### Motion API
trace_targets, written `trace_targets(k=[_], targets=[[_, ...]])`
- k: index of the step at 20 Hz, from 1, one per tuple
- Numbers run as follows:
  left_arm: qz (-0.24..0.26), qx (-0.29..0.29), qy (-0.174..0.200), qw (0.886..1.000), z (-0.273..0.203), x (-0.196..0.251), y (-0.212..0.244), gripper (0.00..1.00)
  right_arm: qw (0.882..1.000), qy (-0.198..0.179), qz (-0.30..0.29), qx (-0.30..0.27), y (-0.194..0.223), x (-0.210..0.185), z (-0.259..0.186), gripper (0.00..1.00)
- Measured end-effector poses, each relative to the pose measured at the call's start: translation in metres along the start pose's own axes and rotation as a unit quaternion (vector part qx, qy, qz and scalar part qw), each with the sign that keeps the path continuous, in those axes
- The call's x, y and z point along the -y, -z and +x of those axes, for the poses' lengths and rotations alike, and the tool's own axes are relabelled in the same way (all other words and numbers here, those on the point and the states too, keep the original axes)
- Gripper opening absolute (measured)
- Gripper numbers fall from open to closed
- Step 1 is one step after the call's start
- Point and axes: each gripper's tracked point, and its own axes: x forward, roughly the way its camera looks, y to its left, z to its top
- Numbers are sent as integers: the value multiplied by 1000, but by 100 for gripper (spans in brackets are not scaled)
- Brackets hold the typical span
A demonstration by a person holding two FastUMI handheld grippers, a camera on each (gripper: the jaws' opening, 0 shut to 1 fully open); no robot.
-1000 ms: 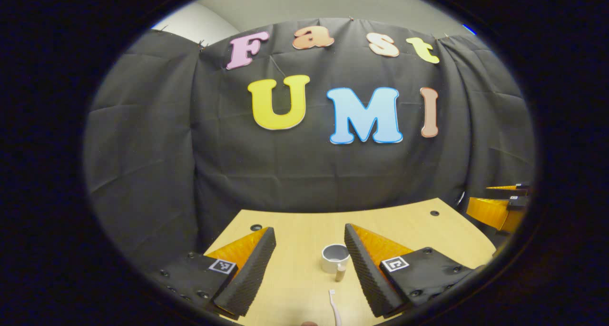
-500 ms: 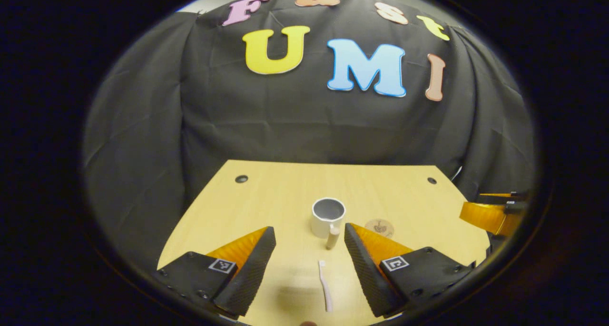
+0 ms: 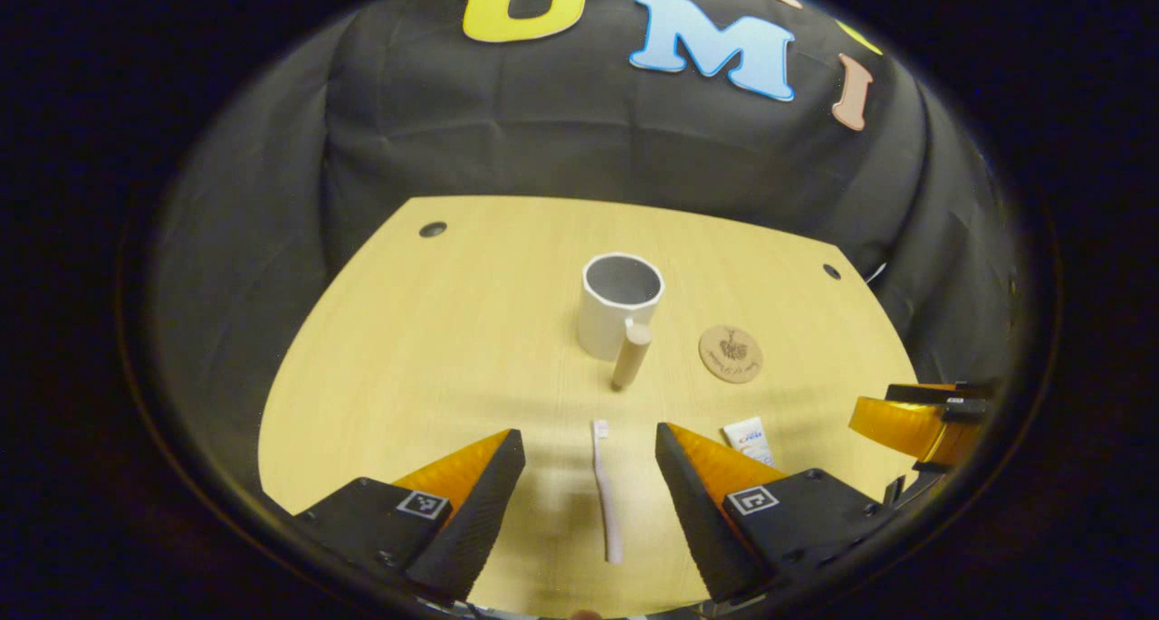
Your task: Put the toothbrush and toothpaste on the desktop into the cup, then pick up the cup and place it on the coaster on the desktop.
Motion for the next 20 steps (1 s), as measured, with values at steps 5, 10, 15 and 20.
trace_targets(k=[5, 10, 15, 20], targets=[[0, -66, 2, 998, 30, 0, 37, 100, 998, 4, 8, -62, 26, 2, 26, 87], [-12, -128, 4, 992, 47, 5, 66, 98, 992, 10, 2, -125, 52, 6, 48, 87], [4, -168, 2, 986, 59, 4, 87, 98, 985, 14, -12, -172, 72, 6, 63, 87], [0, -192, -15, 981, 70, 2, 100, 98, 979, 22, -26, -201, 86, 4, 74, 85]])
